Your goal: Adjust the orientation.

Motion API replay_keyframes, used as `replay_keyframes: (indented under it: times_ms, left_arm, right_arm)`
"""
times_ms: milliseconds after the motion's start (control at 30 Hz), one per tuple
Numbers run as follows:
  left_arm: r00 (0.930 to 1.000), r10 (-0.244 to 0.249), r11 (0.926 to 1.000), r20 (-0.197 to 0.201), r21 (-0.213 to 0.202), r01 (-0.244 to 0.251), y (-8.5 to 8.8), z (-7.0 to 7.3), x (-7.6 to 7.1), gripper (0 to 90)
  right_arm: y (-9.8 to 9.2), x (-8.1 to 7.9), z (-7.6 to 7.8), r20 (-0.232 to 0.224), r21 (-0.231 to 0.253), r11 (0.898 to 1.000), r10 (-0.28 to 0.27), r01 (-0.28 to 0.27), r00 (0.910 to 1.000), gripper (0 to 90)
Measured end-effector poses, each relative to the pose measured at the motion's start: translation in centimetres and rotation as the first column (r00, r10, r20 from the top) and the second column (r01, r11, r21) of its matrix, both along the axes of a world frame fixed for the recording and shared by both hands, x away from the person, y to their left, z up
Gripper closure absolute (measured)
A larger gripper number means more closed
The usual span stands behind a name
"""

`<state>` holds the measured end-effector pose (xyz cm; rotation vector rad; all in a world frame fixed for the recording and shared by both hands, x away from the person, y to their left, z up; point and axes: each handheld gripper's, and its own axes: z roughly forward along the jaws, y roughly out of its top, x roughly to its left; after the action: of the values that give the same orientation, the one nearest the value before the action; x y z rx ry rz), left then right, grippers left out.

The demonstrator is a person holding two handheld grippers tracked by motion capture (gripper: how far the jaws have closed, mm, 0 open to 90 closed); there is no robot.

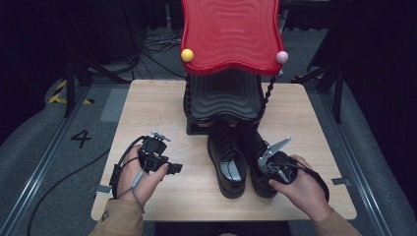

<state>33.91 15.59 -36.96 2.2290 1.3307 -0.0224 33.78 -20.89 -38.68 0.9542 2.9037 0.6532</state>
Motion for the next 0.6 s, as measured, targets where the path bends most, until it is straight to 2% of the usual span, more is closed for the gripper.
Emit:
replay_keyframes:
  times_ms: [67,100,133,167,267,333,400,500,600]
  left_arm:
    - [1.0000,0.001,1.0000,-0.001,0.000,-0.001,0.0,-0.1,0.0,39.8]
    - [1.0000,-0.002,1.0000,-0.002,0.000,0.002,-0.1,-0.1,0.0,39.7]
    - [1.0000,-0.003,1.0000,-0.002,0.000,0.003,-0.1,-0.1,0.0,39.7]
    - [1.0000,-0.003,1.0000,-0.001,-0.001,0.003,-0.1,-0.1,0.1,39.6]
    - [1.0000,-0.004,1.0000,0.000,-0.004,0.004,-0.1,-0.1,0.1,39.5]
    - [1.0000,-0.003,1.0000,-0.007,-0.003,0.003,0.0,-0.1,0.2,39.4]
    - [1.0000,-0.004,1.0000,-0.008,-0.003,0.004,-0.1,-0.2,0.3,39.3]
    - [1.0000,-0.005,1.0000,-0.007,-0.002,0.005,-0.2,-0.2,0.3,39.1]
    - [0.9999,-0.006,1.0000,-0.008,-0.003,0.006,-0.3,-0.2,0.2,39.1]
  right_arm:
    - [0.3,0.3,-0.4,-0.020,0.000,1.000,0.003,-0.003,0.9998,77.9]
    - [0.5,0.3,-0.7,-0.026,-0.015,1.000,0.007,-0.007,0.9996,76.3]
    - [0.5,0.5,-1.1,-0.031,-0.025,1.000,0.015,-0.016,0.9994,71.9]
    - [0.4,0.4,-1.2,-0.015,-0.029,1.000,0.012,-0.013,0.9998,68.2]
    - [-0.1,-0.1,0.2,0.026,-0.021,1.000,-0.007,0.008,0.9996,61.7]
    - [-0.6,-1.0,1.9,0.063,0.010,1.000,-0.007,0.006,0.9980,60.7]
    - [-0.6,-1.3,2.5,0.074,0.025,1.000,0.003,-0.005,0.9972,60.7]
    - [0.2,-2.1,3.4,0.091,0.079,0.994,0.067,-0.074,0.9936,60.7]
    - [1.8,-2.3,3.4,0.100,0.099,0.984,0.136,-0.146,0.9857,60.9]
